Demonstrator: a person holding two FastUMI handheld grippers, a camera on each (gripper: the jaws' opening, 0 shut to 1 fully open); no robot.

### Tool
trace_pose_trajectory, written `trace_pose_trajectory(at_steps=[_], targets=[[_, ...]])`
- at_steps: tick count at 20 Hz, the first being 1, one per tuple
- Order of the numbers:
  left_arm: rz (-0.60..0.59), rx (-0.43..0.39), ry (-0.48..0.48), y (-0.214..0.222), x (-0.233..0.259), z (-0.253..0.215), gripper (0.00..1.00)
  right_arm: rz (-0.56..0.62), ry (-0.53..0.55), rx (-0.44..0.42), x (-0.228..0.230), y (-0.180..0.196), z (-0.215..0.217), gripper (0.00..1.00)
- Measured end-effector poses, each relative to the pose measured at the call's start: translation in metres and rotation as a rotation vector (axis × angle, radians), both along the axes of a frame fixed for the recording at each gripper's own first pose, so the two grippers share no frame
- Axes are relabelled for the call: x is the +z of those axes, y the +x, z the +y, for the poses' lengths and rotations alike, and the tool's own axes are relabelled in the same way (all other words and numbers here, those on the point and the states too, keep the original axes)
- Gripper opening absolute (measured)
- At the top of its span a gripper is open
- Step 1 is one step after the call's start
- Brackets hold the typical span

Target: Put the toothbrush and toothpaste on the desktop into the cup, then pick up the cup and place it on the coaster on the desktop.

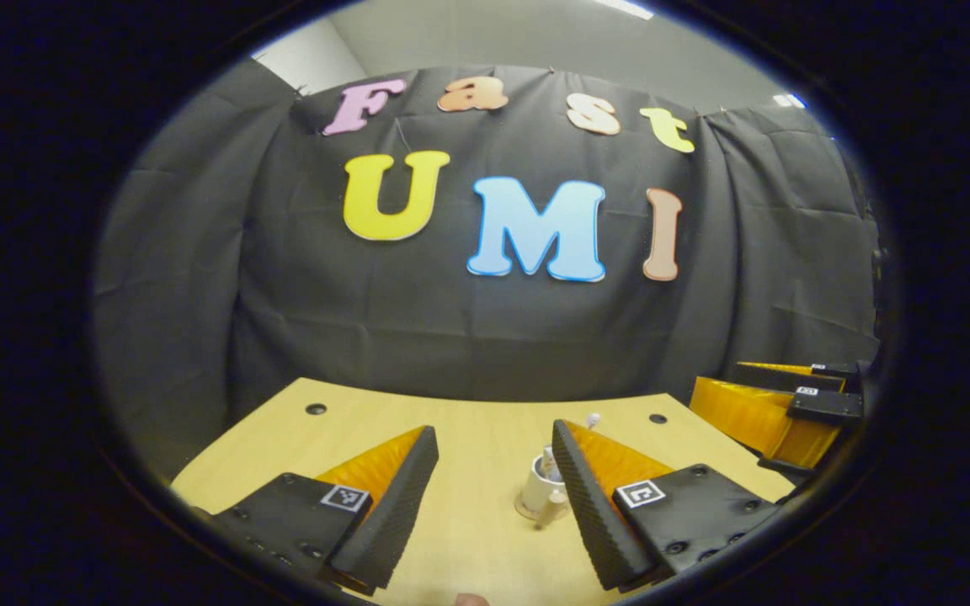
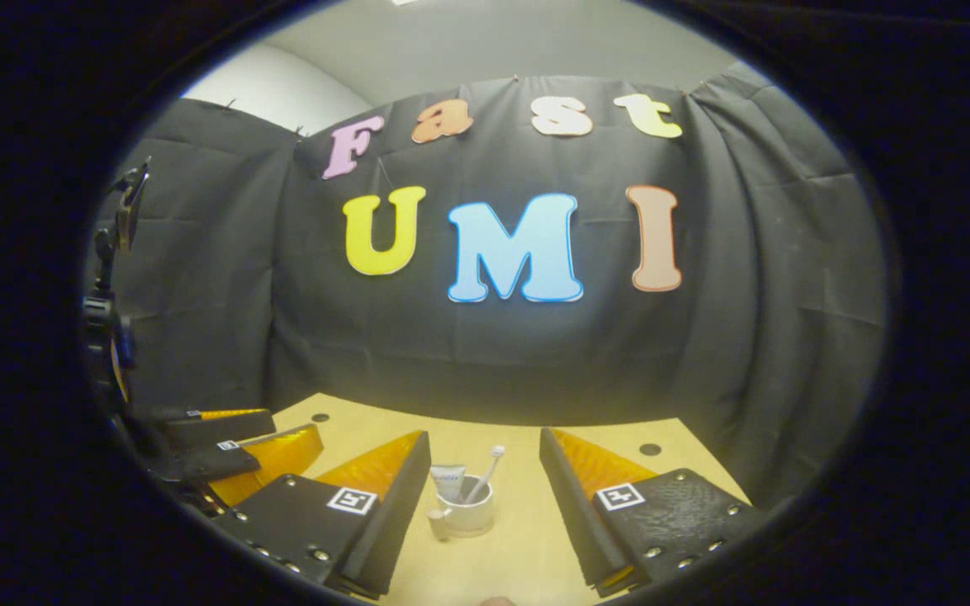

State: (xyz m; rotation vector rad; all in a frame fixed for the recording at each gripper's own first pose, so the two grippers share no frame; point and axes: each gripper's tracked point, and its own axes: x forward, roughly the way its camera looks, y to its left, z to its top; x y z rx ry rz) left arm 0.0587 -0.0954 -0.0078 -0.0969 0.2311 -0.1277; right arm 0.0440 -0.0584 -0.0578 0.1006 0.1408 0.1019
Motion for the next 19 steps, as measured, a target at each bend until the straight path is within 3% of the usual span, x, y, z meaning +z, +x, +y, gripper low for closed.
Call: trace_pose_trajectory(at_steps=[8,19], targets=[[-0.044,0.085,0.008,-0.027,0.014,0.043,0.91,-0.075,-0.047,0.019,0.019,-0.005,0.024,0.79],[-0.069,0.096,0.004,-0.032,0.02,0.051,0.91,-0.084,-0.045,0.008,0.022,-0.008,0.02,0.79]])
